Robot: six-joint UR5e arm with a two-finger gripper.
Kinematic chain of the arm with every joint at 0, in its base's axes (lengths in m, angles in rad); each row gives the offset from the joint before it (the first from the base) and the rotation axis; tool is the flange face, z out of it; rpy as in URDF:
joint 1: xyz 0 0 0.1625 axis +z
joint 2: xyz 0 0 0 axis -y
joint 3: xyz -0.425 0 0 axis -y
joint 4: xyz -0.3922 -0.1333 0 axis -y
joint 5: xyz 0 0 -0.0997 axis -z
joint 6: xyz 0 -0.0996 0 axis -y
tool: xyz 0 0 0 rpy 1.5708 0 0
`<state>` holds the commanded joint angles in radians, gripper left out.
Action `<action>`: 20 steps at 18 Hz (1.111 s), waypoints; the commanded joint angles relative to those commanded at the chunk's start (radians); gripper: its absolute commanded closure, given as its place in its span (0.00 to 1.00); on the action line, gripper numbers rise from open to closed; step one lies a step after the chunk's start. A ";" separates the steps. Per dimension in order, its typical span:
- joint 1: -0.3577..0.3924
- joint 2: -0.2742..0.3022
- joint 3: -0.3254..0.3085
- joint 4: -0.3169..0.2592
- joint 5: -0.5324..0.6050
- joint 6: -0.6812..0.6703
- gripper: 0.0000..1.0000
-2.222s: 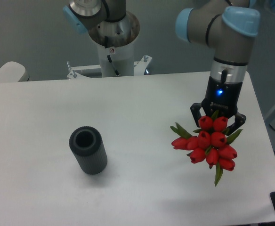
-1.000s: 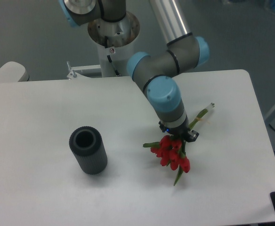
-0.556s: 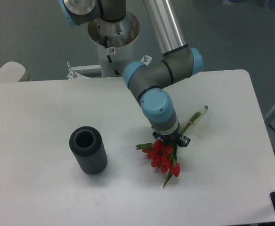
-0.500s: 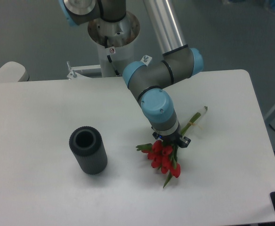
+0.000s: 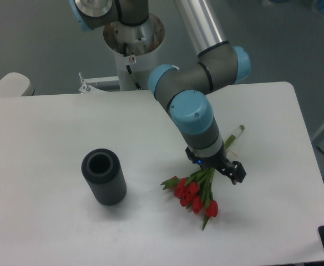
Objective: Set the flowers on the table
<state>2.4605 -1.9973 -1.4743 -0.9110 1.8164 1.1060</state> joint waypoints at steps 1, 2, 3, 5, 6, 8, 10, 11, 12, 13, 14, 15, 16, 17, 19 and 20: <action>0.006 0.003 0.020 -0.011 -0.034 0.003 0.00; 0.012 0.008 0.037 -0.023 -0.072 0.006 0.00; 0.021 0.012 0.057 -0.038 -0.110 0.006 0.00; 0.054 0.023 0.084 -0.072 -0.173 0.031 0.00; 0.072 0.028 0.098 -0.087 -0.201 0.070 0.00; 0.101 0.037 0.123 -0.139 -0.236 0.173 0.00; 0.139 0.043 0.143 -0.169 -0.244 0.266 0.00; 0.161 0.043 0.149 -0.183 -0.265 0.305 0.00; 0.188 0.046 0.149 -0.198 -0.299 0.346 0.00; 0.213 0.055 0.147 -0.203 -0.324 0.400 0.00; 0.234 0.055 0.149 -0.204 -0.339 0.467 0.00; 0.250 0.055 0.147 -0.204 -0.348 0.544 0.00; 0.265 0.055 0.143 -0.204 -0.351 0.608 0.00; 0.276 0.057 0.138 -0.204 -0.356 0.655 0.00; 0.296 0.057 0.131 -0.204 -0.380 0.689 0.00; 0.307 0.057 0.128 -0.204 -0.402 0.689 0.00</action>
<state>2.7672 -1.9405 -1.3468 -1.1152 1.4145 1.7948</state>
